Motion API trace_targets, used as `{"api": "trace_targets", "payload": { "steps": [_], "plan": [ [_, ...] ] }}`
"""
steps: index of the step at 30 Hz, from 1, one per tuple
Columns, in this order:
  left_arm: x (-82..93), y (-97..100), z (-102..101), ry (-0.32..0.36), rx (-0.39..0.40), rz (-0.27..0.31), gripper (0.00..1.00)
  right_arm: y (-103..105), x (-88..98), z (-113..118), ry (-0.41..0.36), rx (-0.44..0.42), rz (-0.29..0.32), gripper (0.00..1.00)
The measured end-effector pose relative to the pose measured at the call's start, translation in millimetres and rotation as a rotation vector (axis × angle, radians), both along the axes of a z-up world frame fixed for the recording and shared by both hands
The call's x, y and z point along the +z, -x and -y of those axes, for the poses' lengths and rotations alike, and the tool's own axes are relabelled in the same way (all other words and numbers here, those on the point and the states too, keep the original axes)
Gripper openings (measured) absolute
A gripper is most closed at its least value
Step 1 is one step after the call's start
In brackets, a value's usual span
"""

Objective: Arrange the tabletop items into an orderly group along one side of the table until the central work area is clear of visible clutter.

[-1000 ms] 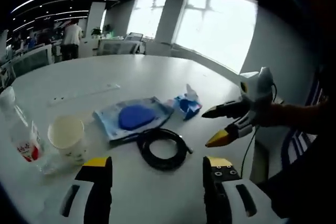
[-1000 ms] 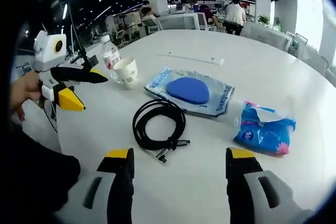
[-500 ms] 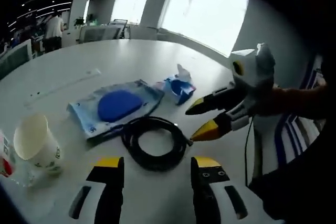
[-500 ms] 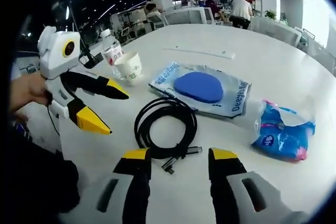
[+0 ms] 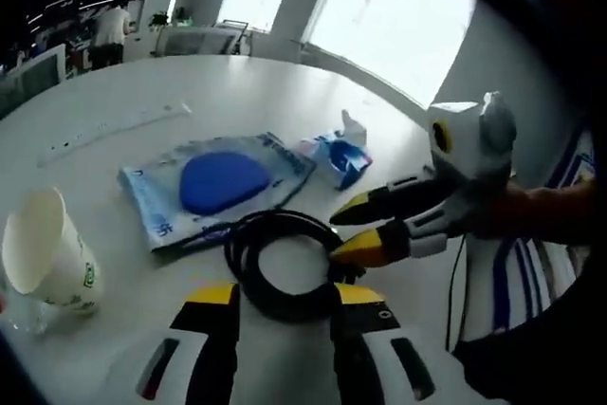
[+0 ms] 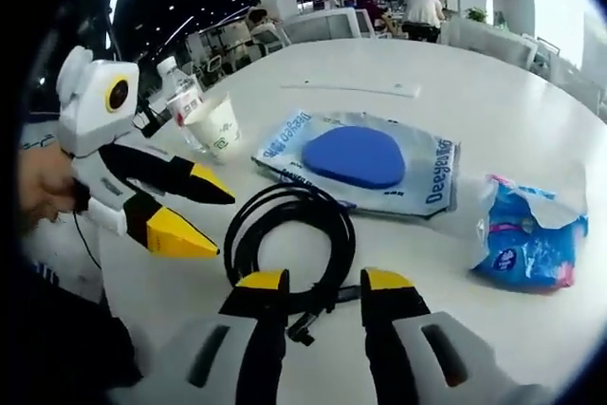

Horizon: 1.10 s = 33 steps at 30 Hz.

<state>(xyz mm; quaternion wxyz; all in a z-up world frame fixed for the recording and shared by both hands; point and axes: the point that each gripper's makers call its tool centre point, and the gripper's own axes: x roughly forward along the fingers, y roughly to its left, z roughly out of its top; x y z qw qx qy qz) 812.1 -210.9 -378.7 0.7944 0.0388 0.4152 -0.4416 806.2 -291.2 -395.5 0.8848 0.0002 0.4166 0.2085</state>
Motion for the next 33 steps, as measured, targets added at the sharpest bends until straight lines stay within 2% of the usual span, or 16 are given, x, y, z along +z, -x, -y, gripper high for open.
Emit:
{"api": "trace_targets", "payload": {
  "steps": [7, 12, 13, 15, 19, 22, 24, 26, 29, 33],
  "plan": [
    [-12.9, -0.8, 1, -0.053, 0.025, -0.026, 0.32, 0, -8.5, -2, -0.011, -0.05, -0.017, 0.17],
    [-23.5, 2.4, 3, -0.076, 0.02, -0.05, 0.27, -5, -14.2, -3, 0.015, -0.065, -0.035, 0.15],
    [-26.7, 1.4, 2, -0.082, 0.026, -0.054, 0.26, -5, -14.6, -3, 0.02, -0.069, -0.037, 0.14],
    [-29.0, 1.1, 0, -0.062, 0.089, -0.103, 0.23, -5, -15.4, -3, 0.034, -0.073, -0.038, 0.13],
    [-27.5, 2.2, -2, -0.082, 0.066, -0.099, 0.2, -7, -15.8, -1, 0.029, -0.109, -0.049, 0.1],
    [-28.7, 3.4, -6, -0.095, 0.073, -0.121, 0.15, -5, -14.5, -2, 0.028, -0.127, -0.051, 0.08],
    [-26.5, 5.6, -10, -0.106, 0.067, -0.125, 0.12, -7, -6.1, -4, -0.034, -0.196, -0.037, 0.07],
    [-23.0, 8.4, -14, -0.11, 0.061, -0.121, 0.11, -6, -1.1, -1, -0.045, -0.204, -0.021, 0.04],
    [-15.1, 13.4, -13, -0.082, 0.056, -0.13, 0.08, 0, 7.7, -5, -0.03, -0.182, -0.004, 0.04],
    [-1.9, 14.1, -13, -0.059, 0.061, -0.111, 0.06, 5, 13.2, -4, -0.029, -0.204, 0.014, 0.04]
  ]
}}
